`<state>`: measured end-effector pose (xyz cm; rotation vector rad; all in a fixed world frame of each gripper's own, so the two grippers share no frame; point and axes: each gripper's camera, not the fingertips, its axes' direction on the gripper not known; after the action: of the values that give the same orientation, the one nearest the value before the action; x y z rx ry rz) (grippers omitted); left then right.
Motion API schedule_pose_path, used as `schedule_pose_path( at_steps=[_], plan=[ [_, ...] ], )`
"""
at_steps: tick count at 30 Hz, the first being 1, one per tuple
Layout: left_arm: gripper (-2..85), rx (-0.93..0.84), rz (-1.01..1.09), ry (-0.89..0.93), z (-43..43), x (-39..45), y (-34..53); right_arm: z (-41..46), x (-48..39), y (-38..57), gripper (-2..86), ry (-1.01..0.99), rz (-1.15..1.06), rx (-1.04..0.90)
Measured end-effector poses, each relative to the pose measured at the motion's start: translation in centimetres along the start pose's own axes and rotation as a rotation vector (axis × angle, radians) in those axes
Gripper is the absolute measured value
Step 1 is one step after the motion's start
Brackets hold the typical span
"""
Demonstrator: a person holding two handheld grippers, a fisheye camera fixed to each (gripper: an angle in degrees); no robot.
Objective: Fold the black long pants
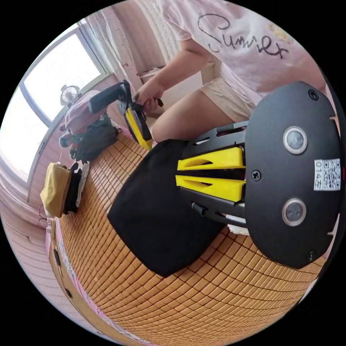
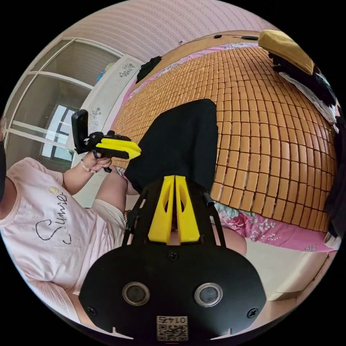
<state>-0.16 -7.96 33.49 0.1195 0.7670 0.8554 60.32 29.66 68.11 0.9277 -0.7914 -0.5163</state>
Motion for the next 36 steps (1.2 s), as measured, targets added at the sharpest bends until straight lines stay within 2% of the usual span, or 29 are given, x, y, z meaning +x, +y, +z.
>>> schedule_pose_path(
  at_steps=[2, 4, 5, 9, 11, 13, 14, 16, 18, 20, 25, 30, 32, 34, 36],
  plan=[
    [0.4, -0.036, -0.059, -0.146, 1.4, 0.5, 4.2, 3.6, 0.1, -1.0, 0.6, 0.06, -0.01, -0.097],
    [0.4, 0.011, -0.134, -0.071, 1.0, -0.3, 6.1, 7.5, 0.8, -1.5, 1.3, 0.085, -0.01, -0.244],
    [0.6, 0.055, -0.189, -0.022, -0.3, -0.7, 6.8, 7.6, 0.7, -1.5, 2.0, 0.077, -0.018, -0.246],
    [3.1, 0.265, -0.304, -0.052, -6.7, -1.6, 9.2, 3.8, 0.4, -1.0, 7.5, 0.081, -0.061, -0.014],
    [8.5, 0.358, -0.451, -0.066, -9.4, -4.2, 11.2, 2.6, 2.1, -0.8, 11.5, 0.119, -0.006, 0.1],
    [13.6, 0.366, -0.572, -0.042, -9.7, -6.5, 12.4, 3.5, 5.6, -1.3, 16.5, 0.062, 0.092, 0.139],
    [15.9, 0.337, -0.634, 0.036, -9.1, -8.1, 12.8, 4.0, 6.5, -1.4, 17.0, 0.027, 0.11, 0.151],
    [17.1, 0.286, -0.653, 0.152, -7.9, -9.2, 13.0, 6.2, 9.2, -1.8, 17.4, -0.108, 0.163, 0.186],
    [16.4, 0.264, -0.63, 0.2, -7.6, -9.1, 13.1, 7.8, 10.1, -2.0, 15.4, -0.156, 0.179, 0.199],
    [12.1, 0.248, -0.58, 0.193, -8.3, -8.5, 13.3, 9.0, 10.6, -2.0, 13.5, -0.153, 0.2, 0.206],
    [6.7, 0.307, -0.644, 0.381, -8.8, -9.2, 16.1, 12.2, 10.3, -2.6, 12.5, -0.212, 0.196, 0.164],
    [7.6, 0.315, -0.644, 0.31, -11.1, -7.4, 17.5, 15.6, 8.2, -3.7, 11.9, -0.038, 0.176, 0.096],
    [8.7, 0.341, -0.642, 0.268, -12.4, -6.6, 18.3, 16.6, 8.5, -3.8, 9.9, -0.039, 0.195, 0.087],
    [8.3, 0.306, -0.618, 0.235, -12.7, -6.0, 18.3, 18.1, 8.6, -3.8, 5.8, -0.127, 0.199, 0.074],
    [6.5, 0.299, -0.618, 0.266, -12.9, -5.6, 18.6, 18.6, 6.9, -3.9, 3.9, -0.07, 0.154, 0.083]
  ],
)
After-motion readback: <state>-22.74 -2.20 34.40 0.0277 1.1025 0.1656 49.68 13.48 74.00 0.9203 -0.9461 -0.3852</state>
